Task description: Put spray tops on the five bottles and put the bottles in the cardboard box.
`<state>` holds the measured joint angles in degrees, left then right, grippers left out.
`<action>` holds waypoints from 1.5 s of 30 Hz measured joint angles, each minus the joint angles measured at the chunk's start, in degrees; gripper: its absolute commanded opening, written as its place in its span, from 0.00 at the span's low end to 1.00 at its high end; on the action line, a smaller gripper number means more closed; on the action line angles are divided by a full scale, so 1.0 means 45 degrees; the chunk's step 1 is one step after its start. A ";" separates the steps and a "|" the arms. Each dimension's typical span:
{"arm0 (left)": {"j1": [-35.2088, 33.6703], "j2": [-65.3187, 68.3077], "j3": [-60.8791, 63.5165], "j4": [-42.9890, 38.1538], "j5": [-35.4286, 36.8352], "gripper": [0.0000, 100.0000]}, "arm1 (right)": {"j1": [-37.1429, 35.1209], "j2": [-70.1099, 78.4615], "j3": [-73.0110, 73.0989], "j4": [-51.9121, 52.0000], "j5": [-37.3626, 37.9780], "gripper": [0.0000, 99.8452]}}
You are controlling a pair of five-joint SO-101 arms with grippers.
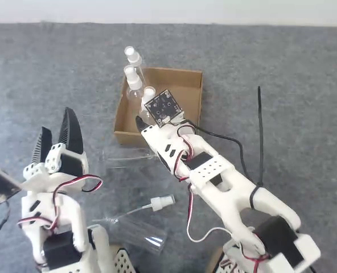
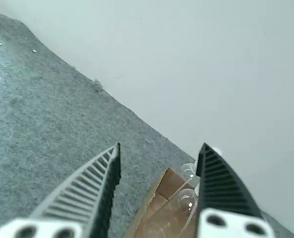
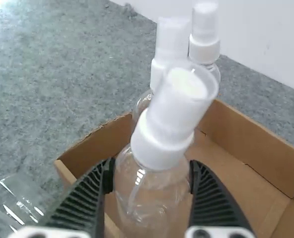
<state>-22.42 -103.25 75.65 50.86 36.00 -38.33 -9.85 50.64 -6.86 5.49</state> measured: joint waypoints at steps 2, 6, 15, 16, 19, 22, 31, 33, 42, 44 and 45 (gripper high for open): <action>0.0000 0.0000 0.0000 0.0000 0.0000 0.23 | 0.0000 0.0293 0.0000 -0.0195 0.0000 0.02; 0.0000 0.0000 0.0000 0.0000 0.0000 0.23 | 0.0000 0.0684 0.0000 -0.0567 0.0000 0.02; 0.0000 0.0000 0.0000 0.0000 0.0000 0.23 | -0.0020 0.0703 0.0000 -0.0625 0.0000 0.02; 0.0000 0.0000 0.0000 0.0000 0.0000 0.23 | -0.0020 0.0703 0.0000 -0.0625 0.0000 0.02; 0.0000 0.0000 0.0000 0.0000 0.0000 0.23 | -0.0020 0.0703 0.0000 -0.0625 0.0000 0.02; 0.0000 0.0000 0.0000 0.0000 0.0000 0.23 | -0.0020 0.0703 0.0000 -0.0625 0.0000 0.02; 0.0000 0.0000 0.0000 0.0000 0.0000 0.23 | -0.0020 0.0703 0.0000 -0.0567 0.0000 0.18; 0.0000 0.0000 0.0000 0.0000 0.0000 0.23 | -0.0059 0.0703 -0.0020 -0.0391 0.0000 0.20; 0.0000 0.0000 0.0000 0.0000 0.0000 0.23 | -0.0098 0.0703 -0.0059 -0.0254 0.0000 0.22; 0.0000 0.0000 0.0000 0.0000 0.0000 0.23 | -0.0098 0.0703 -0.0059 -0.0254 0.0000 0.26; 0.0000 0.0000 0.0000 0.0000 0.0000 0.23 | -0.0098 0.0703 -0.0059 -0.0254 0.0000 0.29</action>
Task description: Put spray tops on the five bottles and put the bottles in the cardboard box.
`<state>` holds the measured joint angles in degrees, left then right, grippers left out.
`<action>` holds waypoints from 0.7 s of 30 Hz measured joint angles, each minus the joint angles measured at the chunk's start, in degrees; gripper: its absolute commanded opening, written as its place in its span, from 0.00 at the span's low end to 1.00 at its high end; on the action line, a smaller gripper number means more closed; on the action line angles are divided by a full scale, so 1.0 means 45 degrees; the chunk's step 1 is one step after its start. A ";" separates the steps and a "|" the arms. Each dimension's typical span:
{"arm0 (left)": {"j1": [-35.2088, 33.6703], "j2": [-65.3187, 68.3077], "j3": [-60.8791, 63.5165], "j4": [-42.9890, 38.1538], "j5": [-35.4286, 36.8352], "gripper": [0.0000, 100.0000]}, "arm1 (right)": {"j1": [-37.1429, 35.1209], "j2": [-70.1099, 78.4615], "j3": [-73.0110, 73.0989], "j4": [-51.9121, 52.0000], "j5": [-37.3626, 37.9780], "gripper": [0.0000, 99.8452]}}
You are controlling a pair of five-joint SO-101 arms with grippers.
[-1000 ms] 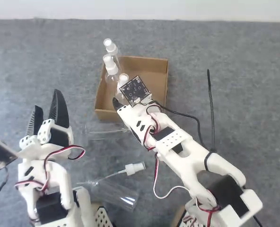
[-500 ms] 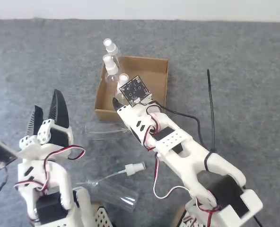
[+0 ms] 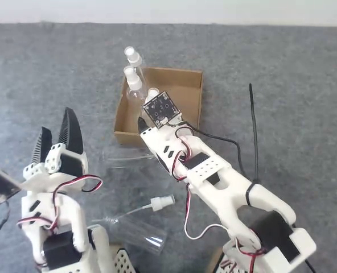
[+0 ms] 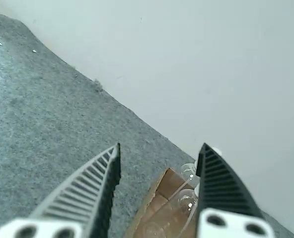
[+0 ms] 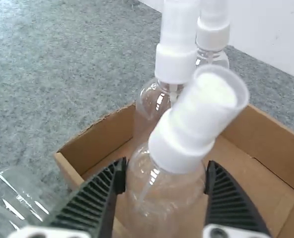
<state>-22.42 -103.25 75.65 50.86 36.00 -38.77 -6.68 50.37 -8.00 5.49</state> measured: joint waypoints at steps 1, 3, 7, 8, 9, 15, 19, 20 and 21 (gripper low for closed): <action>0.0000 0.0000 0.0000 0.0000 0.0000 0.23 | 0.0000 0.0000 0.0000 0.0020 0.0000 0.31; 0.0000 0.0000 0.0000 0.0000 0.0000 0.23 | 0.0020 0.0000 0.0020 0.0020 0.0000 0.34; 0.0000 0.0000 0.0000 0.0000 0.0000 0.23 | 0.0000 0.0000 0.0020 0.0020 0.0000 0.34; 0.0000 0.0000 0.0000 0.0000 0.0000 0.23 | 0.0000 0.0000 0.0020 0.0020 0.0000 0.34; 0.0000 0.0000 0.0000 0.0000 0.0000 0.23 | 0.0000 0.0000 0.0020 0.0020 0.0000 0.34; 0.0000 0.0000 0.0000 0.0000 0.0000 0.23 | -0.0156 0.0000 0.0020 0.0020 0.0000 0.34; 0.0000 0.0000 0.0000 0.0000 0.0000 0.23 | -0.0137 0.0000 0.0020 0.0020 0.0000 0.34; 0.0000 0.0000 0.0000 0.0000 0.0000 0.23 | -0.0137 0.0000 0.0020 0.0020 0.0000 0.34; 0.0000 0.0000 0.0000 0.0000 0.0000 0.23 | -0.0137 0.0000 0.0020 0.0020 0.0000 0.34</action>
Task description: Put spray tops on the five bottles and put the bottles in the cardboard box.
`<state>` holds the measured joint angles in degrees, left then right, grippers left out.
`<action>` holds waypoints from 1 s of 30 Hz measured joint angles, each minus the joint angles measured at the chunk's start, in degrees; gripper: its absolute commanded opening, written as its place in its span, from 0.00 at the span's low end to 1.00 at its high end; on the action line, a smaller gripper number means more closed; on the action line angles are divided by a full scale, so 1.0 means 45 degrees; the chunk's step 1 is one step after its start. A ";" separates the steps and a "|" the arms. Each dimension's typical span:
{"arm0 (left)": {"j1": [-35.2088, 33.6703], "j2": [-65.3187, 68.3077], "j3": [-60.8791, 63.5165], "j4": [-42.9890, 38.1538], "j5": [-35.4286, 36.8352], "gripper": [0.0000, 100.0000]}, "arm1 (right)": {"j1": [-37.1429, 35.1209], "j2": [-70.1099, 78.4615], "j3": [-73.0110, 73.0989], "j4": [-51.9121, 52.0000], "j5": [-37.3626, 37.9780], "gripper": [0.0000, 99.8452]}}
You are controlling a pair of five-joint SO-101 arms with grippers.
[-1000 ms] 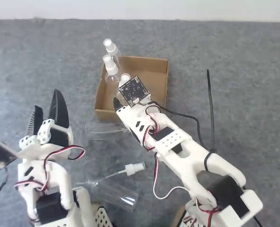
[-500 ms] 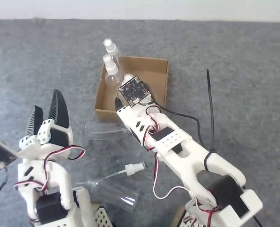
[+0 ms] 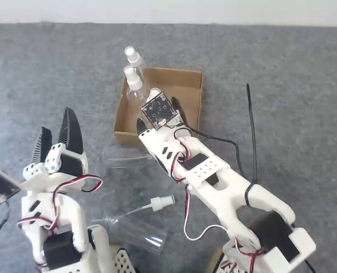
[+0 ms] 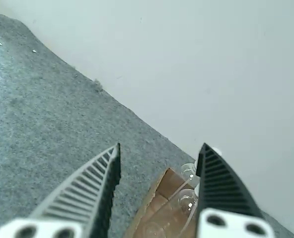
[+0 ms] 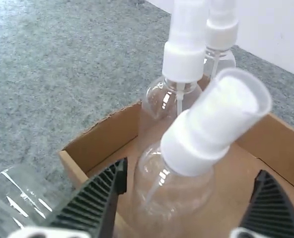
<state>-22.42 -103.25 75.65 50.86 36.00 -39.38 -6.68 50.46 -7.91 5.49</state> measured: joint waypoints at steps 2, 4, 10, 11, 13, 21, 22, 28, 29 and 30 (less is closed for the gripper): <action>0.0000 0.0000 0.0000 0.0000 0.0000 0.23 | 0.0000 0.0000 0.0000 0.0000 0.0000 0.34; 0.0000 0.0000 0.0000 0.0000 0.0000 0.23 | 0.0000 0.0000 0.0000 0.0000 0.0000 0.34; 0.0000 0.0000 0.0000 0.0000 0.0000 0.23 | 0.0000 -0.0254 0.0000 0.0508 0.0000 0.34; 0.0000 0.0000 0.0000 0.0000 0.0000 0.23 | 0.0000 -0.0449 0.0000 0.0781 0.0000 0.34; 0.0000 0.0000 0.0000 0.0000 0.0000 0.23 | 0.0000 -0.0860 0.0000 0.1250 0.0000 0.34; 0.0000 0.0000 0.0000 0.0000 0.0000 0.23 | 0.0000 -0.1641 0.0488 0.1875 0.0000 0.34; 0.0000 0.0000 0.0000 0.0000 0.0000 0.23 | 0.0000 -0.1856 0.0645 0.1993 0.0000 0.34; 0.0000 0.0000 0.0000 0.0000 0.0000 0.23 | 0.0000 -0.3595 0.1153 0.3165 0.0000 0.34; 0.0000 0.0000 0.0000 0.0000 0.0000 0.23 | 0.0000 -0.3868 0.1231 0.3380 0.0000 0.34; 0.0000 0.0000 0.0000 0.0000 0.0000 0.23 | 0.0000 -0.4122 0.1348 0.3595 0.0000 0.34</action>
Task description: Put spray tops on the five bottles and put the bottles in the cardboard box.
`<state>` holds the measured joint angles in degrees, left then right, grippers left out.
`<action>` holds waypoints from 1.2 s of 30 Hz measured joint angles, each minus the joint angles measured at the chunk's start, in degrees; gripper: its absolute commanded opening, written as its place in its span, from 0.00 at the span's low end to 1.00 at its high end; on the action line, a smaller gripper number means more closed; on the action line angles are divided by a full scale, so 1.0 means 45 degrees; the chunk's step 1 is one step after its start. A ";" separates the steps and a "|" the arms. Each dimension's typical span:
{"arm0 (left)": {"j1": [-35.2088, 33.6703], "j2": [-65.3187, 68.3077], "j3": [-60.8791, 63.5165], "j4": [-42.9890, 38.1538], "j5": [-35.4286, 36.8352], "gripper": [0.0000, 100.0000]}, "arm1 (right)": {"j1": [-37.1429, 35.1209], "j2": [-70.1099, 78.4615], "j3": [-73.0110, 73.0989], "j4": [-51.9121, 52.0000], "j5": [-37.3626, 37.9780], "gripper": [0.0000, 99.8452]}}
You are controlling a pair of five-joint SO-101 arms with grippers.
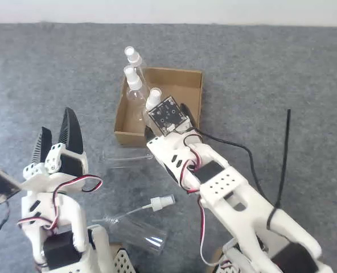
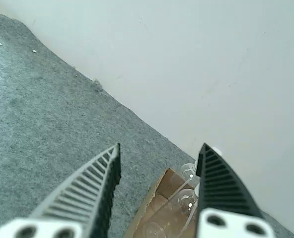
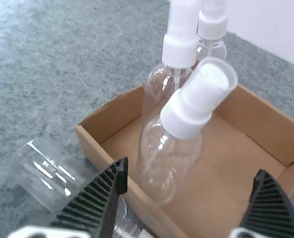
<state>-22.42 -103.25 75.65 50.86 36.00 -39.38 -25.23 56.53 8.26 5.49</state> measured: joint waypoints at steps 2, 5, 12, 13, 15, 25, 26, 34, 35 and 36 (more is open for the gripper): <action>0.0000 0.0000 0.0000 0.0000 0.0000 0.23 | 0.0000 -0.0410 0.0176 0.0430 0.0000 0.34; 0.0000 0.0000 0.0000 0.0000 0.0000 0.23 | 0.0000 -0.1035 0.0274 0.1250 0.0000 0.34; -0.0410 0.0000 0.0000 -0.0059 0.0039 0.23 | 0.0000 -0.2364 0.0274 0.3712 0.0000 0.34; -0.0586 0.0000 0.0000 -0.0195 0.0039 0.23 | 0.0000 -0.2540 0.0274 0.4063 0.0000 0.34; -0.0762 0.0000 0.0000 -0.0371 0.0039 0.23 | 0.0000 -0.2872 0.0274 0.4669 0.0000 0.34; -0.0821 0.0000 0.0078 -0.0449 0.0039 0.23 | 0.0000 -0.4591 0.0274 0.7560 0.0000 0.34; -0.0821 0.0000 0.0078 -0.0449 0.0039 0.23 | 0.0000 -0.4825 0.0274 0.7853 0.0000 0.34; -0.1426 0.0000 0.0078 -0.0449 0.0039 0.23 | 0.0000 -0.6623 0.0274 1.0549 0.0000 0.34; -0.1465 0.0000 0.0078 -0.0449 0.0039 0.23 | 0.0000 -0.6799 0.0274 1.0862 0.0000 0.34; -0.1524 0.0000 0.0078 -0.0449 0.0039 0.23 | 0.0000 -0.6955 0.0274 1.1136 0.0000 0.34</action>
<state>-29.27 -103.25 76.00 48.84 36.18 -39.38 -56.53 57.76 58.37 5.49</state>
